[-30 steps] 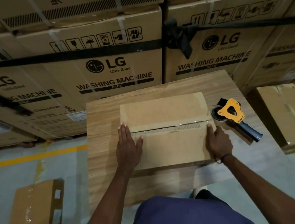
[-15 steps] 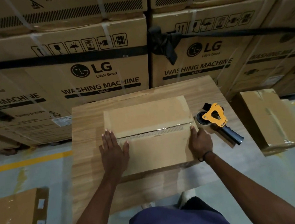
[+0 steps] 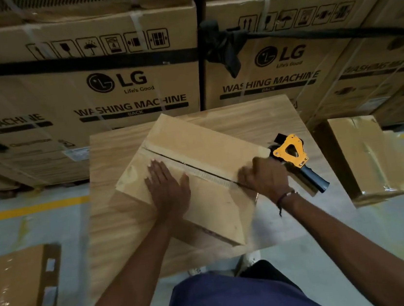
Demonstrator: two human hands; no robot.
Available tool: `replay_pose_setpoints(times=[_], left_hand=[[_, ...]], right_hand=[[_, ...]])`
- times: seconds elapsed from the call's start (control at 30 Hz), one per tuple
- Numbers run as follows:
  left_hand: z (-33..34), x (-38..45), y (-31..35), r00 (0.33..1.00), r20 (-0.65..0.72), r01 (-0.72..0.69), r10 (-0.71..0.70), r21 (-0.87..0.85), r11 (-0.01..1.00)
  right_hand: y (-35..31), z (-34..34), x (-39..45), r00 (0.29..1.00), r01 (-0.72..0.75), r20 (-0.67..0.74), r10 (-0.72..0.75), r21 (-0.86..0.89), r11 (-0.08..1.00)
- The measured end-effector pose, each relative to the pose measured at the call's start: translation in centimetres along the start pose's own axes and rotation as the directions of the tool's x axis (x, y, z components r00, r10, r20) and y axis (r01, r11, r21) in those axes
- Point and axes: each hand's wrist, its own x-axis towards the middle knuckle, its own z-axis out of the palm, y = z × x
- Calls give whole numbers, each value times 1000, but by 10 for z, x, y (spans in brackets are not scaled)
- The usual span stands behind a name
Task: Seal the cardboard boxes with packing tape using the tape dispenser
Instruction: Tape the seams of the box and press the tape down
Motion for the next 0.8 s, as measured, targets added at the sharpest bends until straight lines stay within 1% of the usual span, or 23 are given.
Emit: replay_pose_setpoints(times=[0.03, 0.07, 0.1, 0.13, 0.2, 0.23, 0.27, 0.33, 0.47, 0.57, 0.63, 0.73, 0.8], left_hand=[[2, -23, -2, 999, -34, -17, 16, -14, 1000], [6, -45, -4, 998, -55, -30, 29, -20, 999], [9, -64, -6, 997, -68, -36, 35, -17, 999], [11, -79, -7, 997, -68, -34, 33, -11, 999], [12, -96, -7, 999, -41, -8, 8, 2, 1000], [13, -99, -6, 1000, -28, 4, -4, 9, 1000], [14, -99, -7, 1000, -17, 9, -8, 13, 1000], [11, -91, -11, 1000, 15, -12, 12, 2, 1000], [3, -51, -24, 990, 41, -134, 133, 21, 991], [-5, -4, -19, 961, 105, -258, 255, 20, 966], [-8, 28, -6, 930, 179, -333, 322, 36, 942], [-7, 64, 21, 898, 228, -401, 375, 74, 913], [-3, 74, 36, 888, 265, -405, 375, 69, 912]], right_hand=[[-3, -2, 18, 998, 59, -33, -56, 83, 995], [-5, -4, 37, 994, 108, -19, -106, 141, 984], [-7, -4, 56, 989, 136, 37, -144, 164, 977], [-8, -3, 74, 981, 139, 110, -158, 165, 977], [-13, 3, 98, 959, 93, 254, -126, 136, 986], [-16, 8, 102, 944, 76, 311, -113, 130, 989], [-18, 13, 103, 935, 66, 338, -107, 132, 989], [-19, 20, 95, 946, 39, 312, -86, 152, 988], [3, 26, 64, 970, -78, 242, 6, 287, 955], [23, 37, 33, 977, -190, 163, 135, 394, 899], [32, 45, 18, 969, -246, 116, 218, 408, 879], [44, 51, 4, 956, -294, 124, 267, 390, 872], [57, 52, 3, 959, -283, 153, 239, 439, 853]])
